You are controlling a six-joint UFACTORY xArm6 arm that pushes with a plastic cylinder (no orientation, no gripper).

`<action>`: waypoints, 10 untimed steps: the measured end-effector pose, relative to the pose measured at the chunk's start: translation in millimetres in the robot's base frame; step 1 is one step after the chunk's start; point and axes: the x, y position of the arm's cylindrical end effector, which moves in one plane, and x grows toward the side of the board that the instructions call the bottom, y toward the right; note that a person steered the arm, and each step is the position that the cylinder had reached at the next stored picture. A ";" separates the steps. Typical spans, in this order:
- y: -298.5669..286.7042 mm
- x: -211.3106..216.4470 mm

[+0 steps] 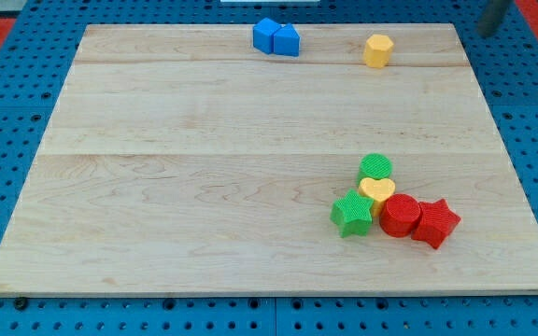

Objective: Separate the blue cube and blue triangle

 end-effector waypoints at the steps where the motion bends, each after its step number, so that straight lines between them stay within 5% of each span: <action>1: -100.4 -16.6; 4: -252.4 -17.5; 10: -290.3 -4.7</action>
